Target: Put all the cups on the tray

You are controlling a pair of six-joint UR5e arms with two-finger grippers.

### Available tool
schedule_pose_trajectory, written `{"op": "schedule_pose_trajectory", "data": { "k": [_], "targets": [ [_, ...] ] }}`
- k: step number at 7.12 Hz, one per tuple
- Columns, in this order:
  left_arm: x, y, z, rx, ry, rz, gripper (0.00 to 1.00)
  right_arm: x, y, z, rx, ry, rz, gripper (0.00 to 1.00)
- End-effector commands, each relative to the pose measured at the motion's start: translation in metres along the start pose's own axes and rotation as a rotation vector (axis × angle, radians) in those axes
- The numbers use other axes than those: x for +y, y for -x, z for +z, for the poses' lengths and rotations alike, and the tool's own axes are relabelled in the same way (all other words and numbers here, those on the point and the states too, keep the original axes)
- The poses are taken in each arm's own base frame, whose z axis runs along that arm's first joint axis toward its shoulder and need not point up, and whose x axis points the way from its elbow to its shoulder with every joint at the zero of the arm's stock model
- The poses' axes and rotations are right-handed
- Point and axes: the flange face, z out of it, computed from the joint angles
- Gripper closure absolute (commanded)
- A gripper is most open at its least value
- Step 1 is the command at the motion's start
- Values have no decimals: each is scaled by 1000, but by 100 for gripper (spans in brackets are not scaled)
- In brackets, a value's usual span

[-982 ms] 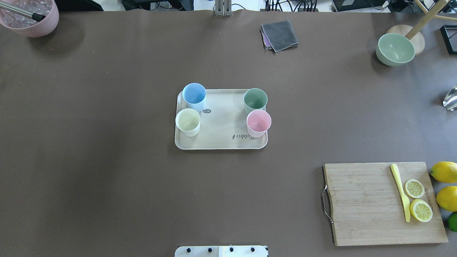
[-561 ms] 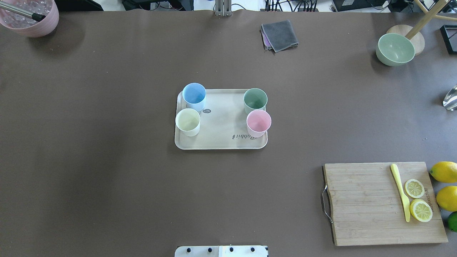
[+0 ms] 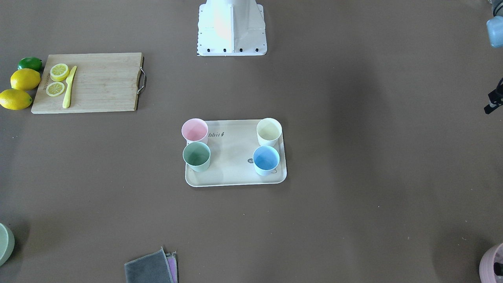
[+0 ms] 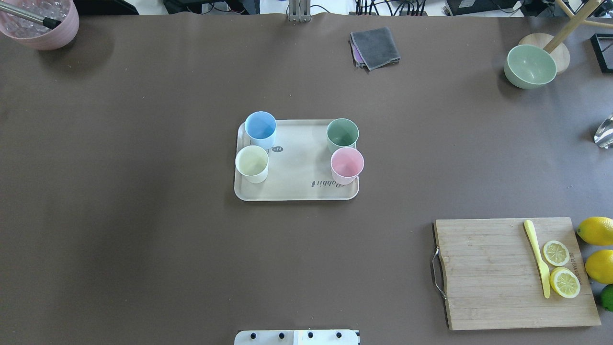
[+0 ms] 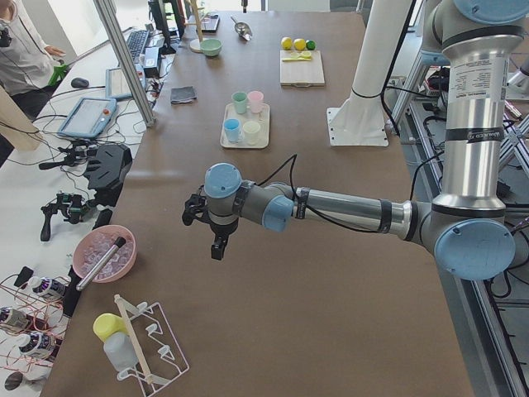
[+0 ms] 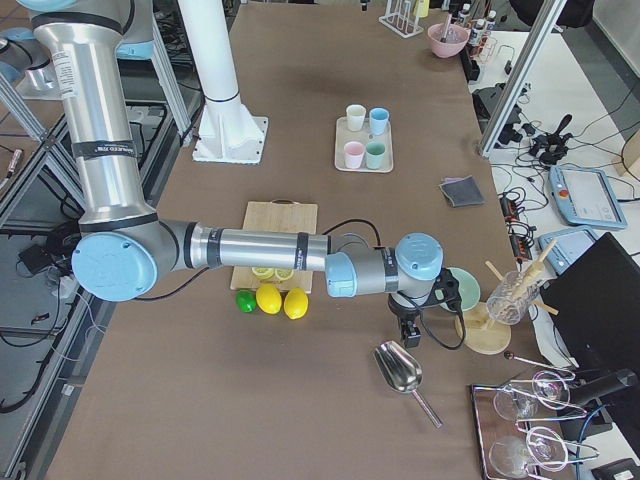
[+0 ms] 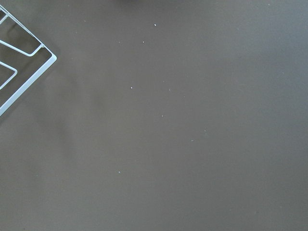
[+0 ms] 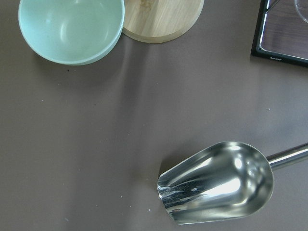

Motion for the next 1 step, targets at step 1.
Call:
{"op": "schedule_pose_trajectory", "data": {
  "k": [1],
  "targets": [
    [2, 1, 1, -2, 2, -2, 2, -2, 3, 1, 0, 1, -4, 0]
  ]
}}
